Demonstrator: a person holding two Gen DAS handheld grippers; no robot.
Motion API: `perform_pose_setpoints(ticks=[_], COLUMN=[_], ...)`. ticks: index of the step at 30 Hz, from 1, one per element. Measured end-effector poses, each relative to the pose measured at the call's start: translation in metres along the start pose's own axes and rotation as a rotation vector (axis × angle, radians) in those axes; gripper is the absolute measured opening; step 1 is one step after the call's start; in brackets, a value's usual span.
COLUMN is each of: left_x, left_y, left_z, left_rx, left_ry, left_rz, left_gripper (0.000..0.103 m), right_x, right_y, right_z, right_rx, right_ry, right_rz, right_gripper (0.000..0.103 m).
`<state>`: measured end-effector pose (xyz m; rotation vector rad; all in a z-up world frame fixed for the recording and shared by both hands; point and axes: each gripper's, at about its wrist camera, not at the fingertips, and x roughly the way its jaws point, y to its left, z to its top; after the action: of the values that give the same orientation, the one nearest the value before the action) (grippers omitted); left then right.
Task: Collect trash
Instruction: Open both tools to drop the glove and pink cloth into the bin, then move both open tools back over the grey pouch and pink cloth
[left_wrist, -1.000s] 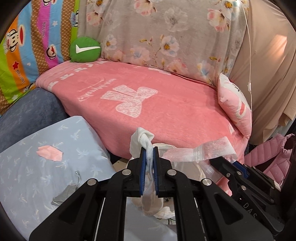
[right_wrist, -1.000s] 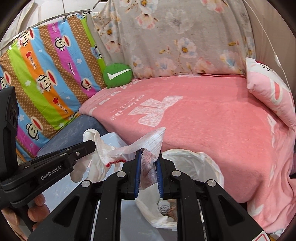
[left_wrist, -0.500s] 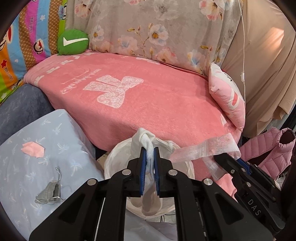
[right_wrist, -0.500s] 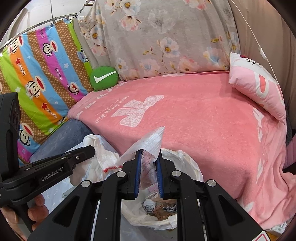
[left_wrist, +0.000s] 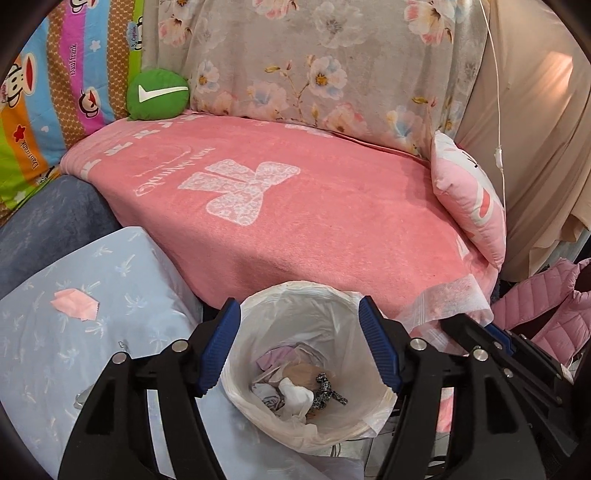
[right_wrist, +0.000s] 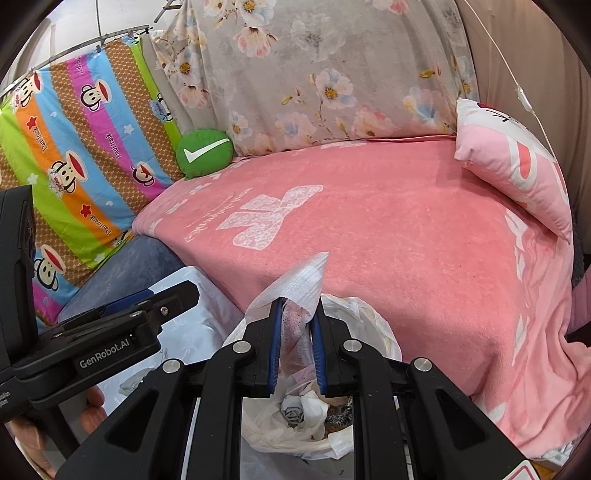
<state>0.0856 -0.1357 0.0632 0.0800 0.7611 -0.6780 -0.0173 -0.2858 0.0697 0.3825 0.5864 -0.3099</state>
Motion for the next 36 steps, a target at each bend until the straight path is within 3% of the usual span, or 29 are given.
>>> perform_pose_setpoints(ticks=[4,12,19,27,30,36], left_x=[0.001,0.001,-0.001,-0.004,-0.006,-0.011], left_y=[0.006,0.023,0.037,0.048,0.054,0.07], left_z=[-0.001,-0.006,-0.008,-0.012,-0.014,-0.023], left_rx=[-0.008,-0.035,-0.068,-0.097,-0.109,-0.146], left_ry=[0.005,0.007,0.007,0.014,0.011,0.012], left_rz=[0.019,0.068,0.078,0.083,0.096,0.124], left_gripper=[0.063,0.073,0.073,0.073,0.079,0.08], right_x=[0.006,0.02,0.019,0.019,0.02,0.02], right_y=[0.007,0.017,0.03,0.044,0.05,0.064], right_z=[0.002,0.004,0.003,-0.001,-0.003,-0.009], right_rx=[-0.009,0.002,-0.021,-0.04,-0.049,-0.066], right_ry=[0.009,0.028,0.027,0.041,0.044,0.046], right_rz=[0.009,0.027,0.038,0.038,0.049,0.068], right_gripper=[0.015,0.031,0.032,0.041,0.042,0.048])
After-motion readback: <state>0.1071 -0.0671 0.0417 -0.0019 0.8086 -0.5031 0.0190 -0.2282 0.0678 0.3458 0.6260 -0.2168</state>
